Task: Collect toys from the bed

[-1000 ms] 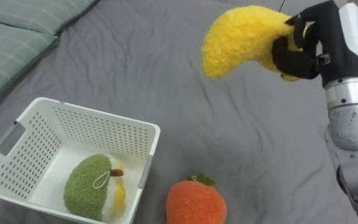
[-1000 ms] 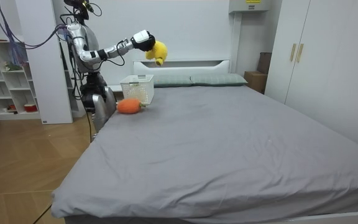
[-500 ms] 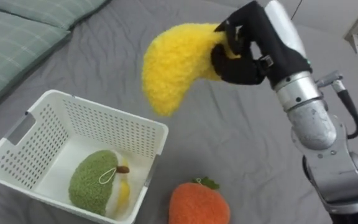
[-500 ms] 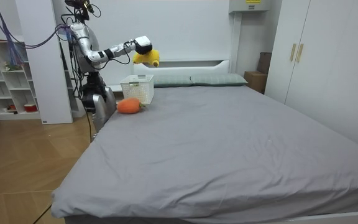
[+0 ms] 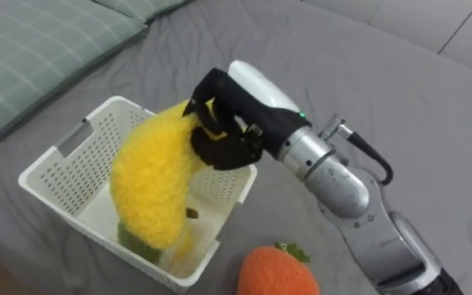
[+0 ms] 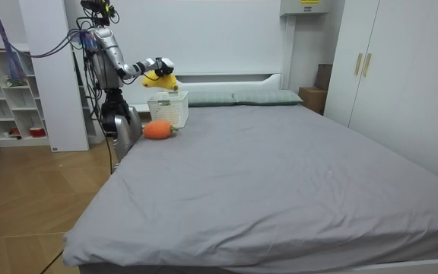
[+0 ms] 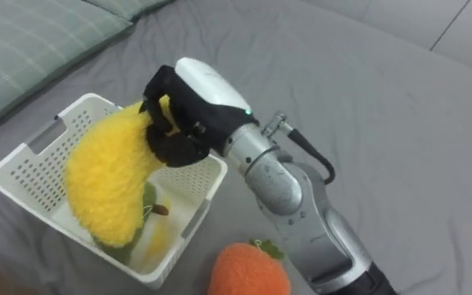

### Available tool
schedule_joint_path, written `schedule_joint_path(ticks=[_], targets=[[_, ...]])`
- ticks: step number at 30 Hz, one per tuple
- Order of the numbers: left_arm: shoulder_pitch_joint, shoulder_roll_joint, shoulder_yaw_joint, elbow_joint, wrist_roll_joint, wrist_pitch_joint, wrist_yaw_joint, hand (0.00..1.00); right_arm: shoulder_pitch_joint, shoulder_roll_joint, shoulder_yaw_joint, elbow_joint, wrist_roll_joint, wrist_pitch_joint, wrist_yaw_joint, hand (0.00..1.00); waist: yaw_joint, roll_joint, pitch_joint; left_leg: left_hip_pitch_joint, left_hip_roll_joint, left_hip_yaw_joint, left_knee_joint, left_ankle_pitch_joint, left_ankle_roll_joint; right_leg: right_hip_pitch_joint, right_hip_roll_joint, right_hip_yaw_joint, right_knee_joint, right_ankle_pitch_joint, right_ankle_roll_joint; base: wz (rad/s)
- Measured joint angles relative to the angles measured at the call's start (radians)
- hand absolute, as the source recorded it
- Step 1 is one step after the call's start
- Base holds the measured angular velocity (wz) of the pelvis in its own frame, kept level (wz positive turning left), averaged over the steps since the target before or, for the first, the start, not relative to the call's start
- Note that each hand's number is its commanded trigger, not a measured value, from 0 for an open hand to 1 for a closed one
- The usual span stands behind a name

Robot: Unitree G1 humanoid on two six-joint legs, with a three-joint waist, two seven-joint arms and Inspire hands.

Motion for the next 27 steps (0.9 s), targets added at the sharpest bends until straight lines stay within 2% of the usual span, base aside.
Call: schedule_joint_path(ticks=[2, 4, 5, 6, 7, 8, 9, 13, 27], targets=[[-0.004, -0.001, -0.001, -0.001, 0.000, 0.001, 0.004, 0.00, -0.004, 0.009, 0.023, 0.029, 0.001, 0.002, 0.019, 1.00, 0.010, -0.001, 0.0006, -0.002, -0.003, -0.012, 0.000, 0.000, 0.000, 0.001, 0.000, -0.001, 0.000, 0.000, 0.000, 0.12], [-0.005, -0.002, -0.010, -0.001, -0.001, 0.018, 0.012, 0.00, -0.012, 0.023, 0.046, 0.070, 0.003, 0.014, 0.039, 1.00, 0.009, -0.002, 0.0013, -0.012, -0.006, -0.026, 0.007, 0.000, 0.000, 0.001, -0.001, -0.002, -0.001, 0.000, 0.000, 0.20], [-0.006, -0.002, -0.013, -0.001, -0.001, 0.022, 0.014, 0.00, -0.013, 0.024, 0.050, 0.079, 0.003, 0.017, 0.041, 0.71, 0.009, -0.002, 0.0018, -0.014, -0.006, -0.028, 0.009, 0.000, 0.000, 0.001, -0.001, -0.002, -0.002, 0.000, 0.000, 0.12], [-0.006, -0.001, -0.018, -0.001, -0.001, 0.031, 0.017, 0.00, -0.015, 0.032, 0.057, 0.098, 0.000, 0.024, 0.042, 0.61, 0.009, -0.002, 0.0019, -0.016, -0.006, -0.031, 0.011, 0.000, 0.000, 0.001, 0.000, -0.001, -0.003, 0.000, 0.000, 0.08], [-0.008, -0.001, -0.022, -0.001, -0.001, 0.037, 0.017, 0.00, -0.015, 0.032, 0.064, 0.113, 0.000, 0.028, 0.044, 0.25, 0.009, -0.003, 0.0020, -0.018, -0.007, -0.033, 0.011, 0.000, -0.001, 0.001, 0.000, -0.002, -0.004, 0.000, 0.000, 0.06], [-0.008, -0.001, -0.024, 0.000, -0.001, 0.038, 0.017, 0.00, -0.015, 0.032, 0.065, 0.121, 0.001, 0.028, 0.047, 0.04, 0.009, -0.004, 0.0021, -0.018, -0.007, -0.033, 0.011, 0.001, -0.001, 0.001, 0.000, -0.002, -0.004, 0.000, 0.000, 0.03], [-0.008, -0.001, -0.031, 0.000, -0.001, 0.038, 0.017, 0.00, -0.015, 0.032, 0.069, 0.138, 0.002, 0.032, 0.049, 0.00, 0.009, -0.004, 0.0024, -0.018, -0.007, -0.034, 0.012, 0.001, -0.001, 0.004, 0.000, -0.002, -0.009, 0.000, 0.000, 0.00], [-0.010, -0.002, -0.042, 0.000, -0.001, 0.041, 0.017, 0.00, -0.014, 0.025, 0.082, 0.181, 0.012, 0.046, 0.048, 0.00, 0.008, -0.007, 0.0035, -0.022, -0.008, -0.035, 0.013, 0.001, -0.002, 0.005, 0.002, -0.004, -0.016, 0.000, 0.000, 0.00], [-0.016, 0.001, -0.056, 0.006, 0.002, 0.058, 0.019, 0.00, -0.014, 0.013, 0.084, 0.181, -0.019, 0.046, 0.047, 0.00, 0.005, -0.008, 0.0060, -0.033, -0.009, -0.047, 0.019, 0.001, -0.002, 0.002, 0.001, -0.026, -0.018, 0.000, 0.000, 0.02]])
